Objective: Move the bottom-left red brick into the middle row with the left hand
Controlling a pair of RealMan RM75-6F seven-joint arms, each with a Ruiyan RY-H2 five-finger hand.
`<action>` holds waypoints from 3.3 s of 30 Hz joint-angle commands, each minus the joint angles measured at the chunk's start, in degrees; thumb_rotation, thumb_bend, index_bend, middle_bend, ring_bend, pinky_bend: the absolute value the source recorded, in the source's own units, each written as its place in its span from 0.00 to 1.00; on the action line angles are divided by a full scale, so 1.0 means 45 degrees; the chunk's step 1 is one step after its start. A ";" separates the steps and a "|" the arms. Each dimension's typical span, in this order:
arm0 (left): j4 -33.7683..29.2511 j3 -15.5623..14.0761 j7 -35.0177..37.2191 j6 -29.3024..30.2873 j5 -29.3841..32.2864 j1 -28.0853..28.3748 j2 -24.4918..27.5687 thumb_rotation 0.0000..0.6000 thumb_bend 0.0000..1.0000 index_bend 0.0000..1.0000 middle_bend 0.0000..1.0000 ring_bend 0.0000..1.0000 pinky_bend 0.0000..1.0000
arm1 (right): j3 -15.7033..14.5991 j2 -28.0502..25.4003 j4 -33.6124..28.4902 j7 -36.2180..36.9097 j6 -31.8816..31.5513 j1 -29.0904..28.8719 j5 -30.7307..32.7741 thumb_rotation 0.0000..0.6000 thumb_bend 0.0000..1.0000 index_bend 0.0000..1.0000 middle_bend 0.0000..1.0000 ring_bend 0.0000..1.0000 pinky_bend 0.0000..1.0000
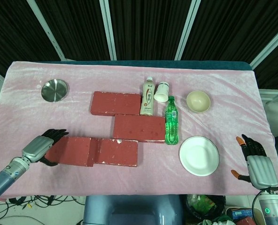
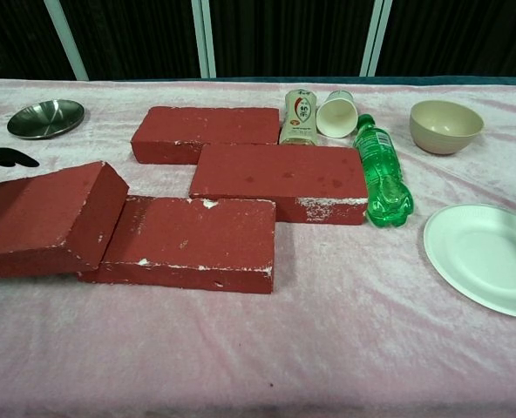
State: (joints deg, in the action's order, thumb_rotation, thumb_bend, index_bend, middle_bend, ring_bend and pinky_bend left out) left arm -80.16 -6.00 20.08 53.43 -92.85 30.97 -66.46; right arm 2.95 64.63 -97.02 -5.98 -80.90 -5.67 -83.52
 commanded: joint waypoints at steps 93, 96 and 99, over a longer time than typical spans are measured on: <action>-0.0498 0.1775 -0.7541 -0.4438 0.9817 0.5209 -0.0412 1.00 0.31 0.26 0.20 0.00 0.00 | -0.0008 -0.0226 -0.0214 0.0449 0.0357 -0.0080 0.0300 1.00 0.06 0.00 0.00 0.00 0.08; -0.0394 0.1681 -0.7640 -0.4487 0.9979 0.5271 -0.0514 1.00 0.31 0.26 0.20 0.00 0.00 | -0.0008 -0.0216 -0.0218 0.0430 0.0362 -0.0081 0.0311 1.00 0.06 0.00 0.00 0.00 0.08; -0.0330 0.1626 -0.7666 -0.4520 0.9992 0.5304 -0.0592 1.00 0.31 0.26 0.20 0.00 0.00 | -0.0003 -0.0205 -0.0214 0.0412 0.0340 -0.0077 0.0308 1.00 0.06 0.00 0.00 0.00 0.08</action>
State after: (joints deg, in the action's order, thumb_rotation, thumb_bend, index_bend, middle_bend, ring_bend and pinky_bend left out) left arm -81.67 1.35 -14.41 33.12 -47.88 54.82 -69.09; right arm 2.93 63.71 -97.98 -4.12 -79.36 -6.02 -82.13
